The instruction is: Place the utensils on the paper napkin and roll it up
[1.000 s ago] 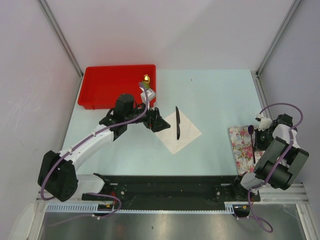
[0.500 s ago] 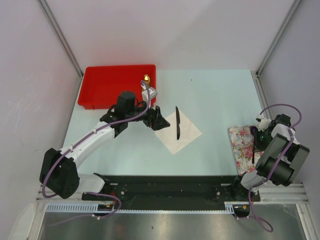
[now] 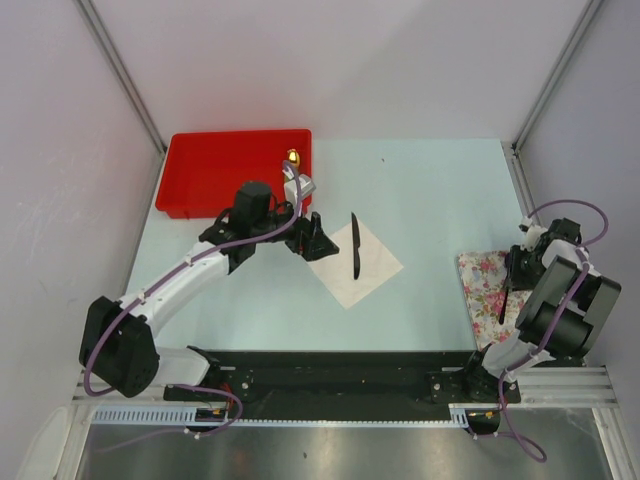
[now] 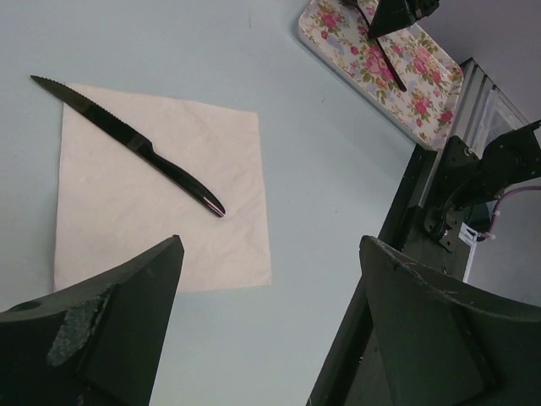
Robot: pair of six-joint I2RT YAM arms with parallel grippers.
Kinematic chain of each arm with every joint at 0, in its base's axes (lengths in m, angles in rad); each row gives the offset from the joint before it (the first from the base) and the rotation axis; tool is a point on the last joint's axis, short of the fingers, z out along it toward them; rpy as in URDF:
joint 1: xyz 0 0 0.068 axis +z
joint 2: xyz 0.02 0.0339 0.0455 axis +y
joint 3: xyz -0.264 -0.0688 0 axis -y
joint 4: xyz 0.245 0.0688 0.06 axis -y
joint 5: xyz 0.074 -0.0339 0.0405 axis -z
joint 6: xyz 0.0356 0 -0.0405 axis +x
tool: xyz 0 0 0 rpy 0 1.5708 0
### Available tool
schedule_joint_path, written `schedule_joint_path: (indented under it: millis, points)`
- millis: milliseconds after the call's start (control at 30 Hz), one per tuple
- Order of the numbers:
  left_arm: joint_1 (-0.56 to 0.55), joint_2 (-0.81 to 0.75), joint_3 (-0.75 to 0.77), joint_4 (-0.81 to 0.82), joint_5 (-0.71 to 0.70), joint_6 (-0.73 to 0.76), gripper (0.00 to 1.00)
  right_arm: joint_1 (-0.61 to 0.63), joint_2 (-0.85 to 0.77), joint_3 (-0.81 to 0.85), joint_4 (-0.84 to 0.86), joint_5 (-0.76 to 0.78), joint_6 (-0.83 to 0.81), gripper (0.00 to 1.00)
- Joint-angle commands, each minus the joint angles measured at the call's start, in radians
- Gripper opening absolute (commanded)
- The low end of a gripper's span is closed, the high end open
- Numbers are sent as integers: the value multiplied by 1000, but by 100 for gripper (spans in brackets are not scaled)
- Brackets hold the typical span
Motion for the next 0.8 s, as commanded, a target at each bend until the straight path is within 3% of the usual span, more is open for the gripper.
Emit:
schedule_joint_path:
  millis: [0,167,333,600,767]
  points:
    - [-1,8,45,11,-8,24,91,18,58,40,88,26,85,32]
    - [1,11,45,11,-10,28,91,53,124,43,126,53,107,26]
    - [8,11,34,21,-11,9,91,52,122,54,84,59,82,0]
    - [36,-5,0,73,-16,-34,91,67,-55,184,-97,-82,96,0]
    - [122,-3,-58,117,15,-163,90,234,-111,320,-179,-140,244,0]
